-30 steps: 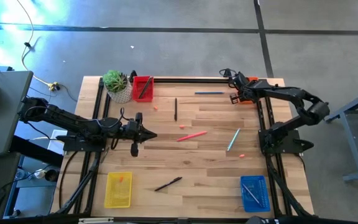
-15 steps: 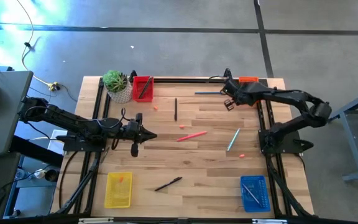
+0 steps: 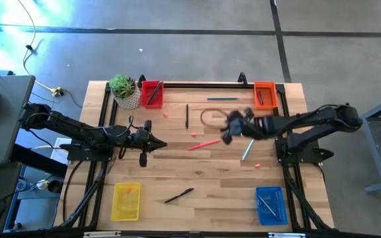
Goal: Sort crayons/erasers/pens/pencils in bins
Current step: Put the blue pen into the blue bin
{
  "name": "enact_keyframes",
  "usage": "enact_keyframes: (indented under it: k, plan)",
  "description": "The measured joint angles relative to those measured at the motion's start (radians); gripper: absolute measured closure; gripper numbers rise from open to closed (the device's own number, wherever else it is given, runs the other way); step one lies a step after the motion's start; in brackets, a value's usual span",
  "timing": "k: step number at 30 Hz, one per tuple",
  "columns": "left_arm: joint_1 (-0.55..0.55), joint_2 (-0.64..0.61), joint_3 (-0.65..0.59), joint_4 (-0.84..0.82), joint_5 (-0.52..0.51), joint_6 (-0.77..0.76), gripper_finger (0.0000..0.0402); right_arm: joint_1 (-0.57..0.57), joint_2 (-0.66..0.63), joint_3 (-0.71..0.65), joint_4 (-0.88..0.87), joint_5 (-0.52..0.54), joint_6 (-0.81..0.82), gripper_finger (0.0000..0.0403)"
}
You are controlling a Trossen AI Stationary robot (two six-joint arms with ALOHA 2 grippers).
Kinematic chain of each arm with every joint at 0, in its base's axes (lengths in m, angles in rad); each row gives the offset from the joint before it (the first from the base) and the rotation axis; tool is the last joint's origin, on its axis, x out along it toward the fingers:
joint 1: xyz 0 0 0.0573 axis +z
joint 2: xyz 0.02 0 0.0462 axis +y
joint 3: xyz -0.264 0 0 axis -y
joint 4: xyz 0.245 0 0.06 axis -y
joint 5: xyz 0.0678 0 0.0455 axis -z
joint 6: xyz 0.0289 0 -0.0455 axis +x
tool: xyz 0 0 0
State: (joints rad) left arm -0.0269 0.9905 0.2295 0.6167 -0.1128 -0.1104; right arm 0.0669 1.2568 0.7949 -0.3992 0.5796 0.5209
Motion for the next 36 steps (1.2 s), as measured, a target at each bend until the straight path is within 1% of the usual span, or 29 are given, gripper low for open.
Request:
enact_keyframes:
  k: [4,7,10,12,13,17,20,24,28,30,33,36]
  plan:
    - [0.0,0.0,0.0,-0.001,0.021,-0.002,0.0401,0.156,0.0,-0.041,0.109,0.017,0.016,0.04]
    - [0.0,0.0,0.0,-0.012,0.028,-0.016,0.0401,0.259,0.0,-0.042,0.09,-0.043,0.033,0.0402]
    - [0.0,0.0,0.0,-0.026,0.028,-0.017,0.0401,0.36,0.0,-0.042,0.026,-0.059,0.06,0.0401]
    - [0.0,0.0,0.0,-0.031,0.028,-0.017,0.0401,0.413,0.0,-0.042,-0.053,-0.061,0.099,0.04]
    - [-0.001,0.0,0.0,-0.031,0.028,-0.018,0.0401,0.433,0.0,-0.042,-0.099,-0.065,0.135,0.04]
    - [-0.002,0.0,0.0,-0.034,0.028,-0.018,0.0401,0.483,0.0,-0.042,-0.26,-0.139,0.273,0.0397]
    - [-0.001,0.0,0.0,-0.038,0.028,-0.018,0.0401,0.493,0.0,-0.042,-0.342,-0.224,0.293,0.0372]
    - [-0.001,0.0,0.0,-0.038,0.028,-0.018,0.0401,0.487,0.0,-0.042,-0.434,-0.28,0.247,0.0315]
    - [-0.002,0.0,0.0,-0.038,0.028,-0.018,0.0401,0.439,0.014,-0.043,-0.479,-0.296,0.117,0.026]
    - [-0.001,0.0,0.0,-0.042,0.027,-0.018,0.0401,0.4,0.04,-0.043,-0.454,-0.31,0.034,0.024]
    - [-0.001,0.0,0.0,-0.051,0.026,-0.018,0.0401,0.34,0.106,-0.042,-0.417,-0.331,-0.101,0.0223]
    - [-0.001,0.0,0.0,-0.055,0.026,-0.014,0.0401,0.3,0.202,-0.018,-0.425,-0.337,-0.23,0.022]
